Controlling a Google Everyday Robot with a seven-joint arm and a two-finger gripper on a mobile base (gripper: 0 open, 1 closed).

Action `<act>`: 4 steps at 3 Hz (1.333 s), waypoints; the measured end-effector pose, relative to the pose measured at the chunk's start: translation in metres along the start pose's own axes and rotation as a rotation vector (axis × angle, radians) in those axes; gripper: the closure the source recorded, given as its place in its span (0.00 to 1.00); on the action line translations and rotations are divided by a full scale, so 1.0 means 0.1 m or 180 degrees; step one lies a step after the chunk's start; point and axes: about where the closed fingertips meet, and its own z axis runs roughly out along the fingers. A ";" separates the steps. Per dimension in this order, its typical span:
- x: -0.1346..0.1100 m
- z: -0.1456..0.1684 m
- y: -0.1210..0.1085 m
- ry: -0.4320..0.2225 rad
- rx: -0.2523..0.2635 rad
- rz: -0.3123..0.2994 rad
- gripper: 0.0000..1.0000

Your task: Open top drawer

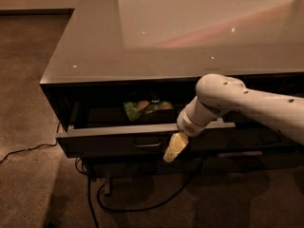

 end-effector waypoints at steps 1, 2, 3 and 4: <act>-0.18 0.00 0.00 -0.0174 -0.0019 -0.0120 0.00; -0.26 -0.05 0.00 -0.0258 0.0032 -0.0199 0.00; -0.18 -0.09 0.06 -0.0211 0.0121 -0.0266 0.00; 0.00 -0.11 0.11 -0.0113 0.0172 -0.0244 0.00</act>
Offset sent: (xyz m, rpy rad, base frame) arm 0.0129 0.0226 0.0270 0.0842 -0.1131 0.0580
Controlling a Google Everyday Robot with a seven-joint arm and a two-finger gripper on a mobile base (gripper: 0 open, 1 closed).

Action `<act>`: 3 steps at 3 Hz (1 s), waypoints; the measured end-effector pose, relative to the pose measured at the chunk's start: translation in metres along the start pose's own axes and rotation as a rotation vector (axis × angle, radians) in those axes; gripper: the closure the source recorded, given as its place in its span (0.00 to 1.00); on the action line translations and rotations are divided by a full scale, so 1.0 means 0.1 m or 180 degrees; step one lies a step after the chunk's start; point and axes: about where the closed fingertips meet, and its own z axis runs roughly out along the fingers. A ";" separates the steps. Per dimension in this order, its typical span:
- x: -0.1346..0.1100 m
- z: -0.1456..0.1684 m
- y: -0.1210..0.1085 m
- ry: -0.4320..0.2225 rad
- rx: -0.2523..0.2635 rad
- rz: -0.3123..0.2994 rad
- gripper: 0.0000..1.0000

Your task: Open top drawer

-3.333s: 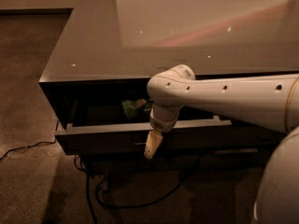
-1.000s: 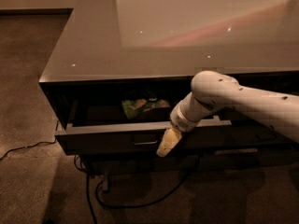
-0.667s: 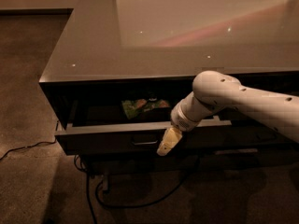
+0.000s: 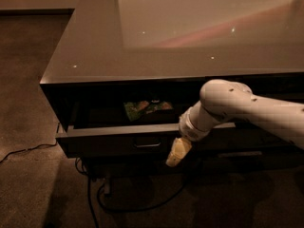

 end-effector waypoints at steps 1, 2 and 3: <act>0.20 0.00 0.12 0.0144 0.0002 0.0005 0.19; 0.27 -0.02 0.15 0.0196 -0.0002 0.0023 0.42; 0.39 -0.07 0.21 0.0280 -0.0010 0.0069 0.65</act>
Offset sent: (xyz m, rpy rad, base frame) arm -0.0515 -0.0464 -0.0248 -0.1242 0.0616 -0.0285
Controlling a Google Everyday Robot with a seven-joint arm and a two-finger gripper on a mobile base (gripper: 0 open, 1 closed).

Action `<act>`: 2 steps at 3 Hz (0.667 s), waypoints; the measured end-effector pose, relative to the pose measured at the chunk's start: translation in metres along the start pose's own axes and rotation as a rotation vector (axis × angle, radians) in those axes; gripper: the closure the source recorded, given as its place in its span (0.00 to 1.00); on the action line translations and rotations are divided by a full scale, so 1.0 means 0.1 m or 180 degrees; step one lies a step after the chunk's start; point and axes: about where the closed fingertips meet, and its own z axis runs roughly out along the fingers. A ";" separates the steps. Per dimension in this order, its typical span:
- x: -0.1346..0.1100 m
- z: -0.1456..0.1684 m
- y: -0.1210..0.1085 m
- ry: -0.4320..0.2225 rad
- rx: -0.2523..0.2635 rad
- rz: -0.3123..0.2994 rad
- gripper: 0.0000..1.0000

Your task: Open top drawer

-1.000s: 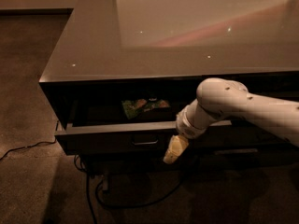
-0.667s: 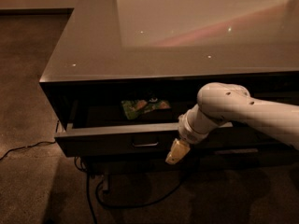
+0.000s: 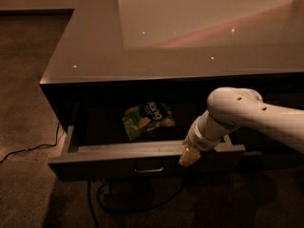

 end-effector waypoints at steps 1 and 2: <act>0.02 -0.02 0.03 0.0000 0.0000 0.0000 0.88; 0.13 -0.03 0.12 0.0037 -0.0009 0.0094 1.00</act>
Offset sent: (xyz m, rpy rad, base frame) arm -0.1537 -0.0799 -0.0212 -0.0681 0.1647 -0.2707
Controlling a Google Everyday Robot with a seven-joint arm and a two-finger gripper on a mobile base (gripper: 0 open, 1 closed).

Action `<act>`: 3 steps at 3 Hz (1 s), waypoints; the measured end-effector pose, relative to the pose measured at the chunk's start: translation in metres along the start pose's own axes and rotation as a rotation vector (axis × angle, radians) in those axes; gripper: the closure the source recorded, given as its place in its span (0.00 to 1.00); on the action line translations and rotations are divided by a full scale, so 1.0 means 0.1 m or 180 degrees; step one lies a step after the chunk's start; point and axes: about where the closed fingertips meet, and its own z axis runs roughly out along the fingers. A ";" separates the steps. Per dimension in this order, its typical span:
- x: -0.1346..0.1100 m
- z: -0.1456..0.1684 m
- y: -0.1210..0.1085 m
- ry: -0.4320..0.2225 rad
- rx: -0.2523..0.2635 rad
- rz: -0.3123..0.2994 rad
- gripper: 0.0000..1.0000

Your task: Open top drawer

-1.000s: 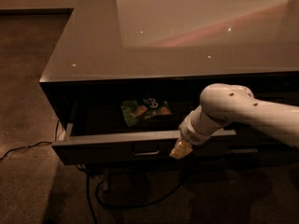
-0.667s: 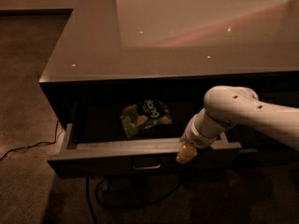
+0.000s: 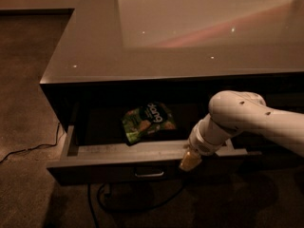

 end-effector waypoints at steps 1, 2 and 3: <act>0.15 -0.05 0.18 0.0061 0.0003 0.0148 1.00; 0.14 -0.05 0.19 0.0061 0.0003 0.0148 0.82; 0.14 -0.05 0.19 0.0061 0.0002 0.0148 0.59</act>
Offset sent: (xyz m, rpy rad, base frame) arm -0.0238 -0.0086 0.0001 -0.0131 0.0218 -0.0433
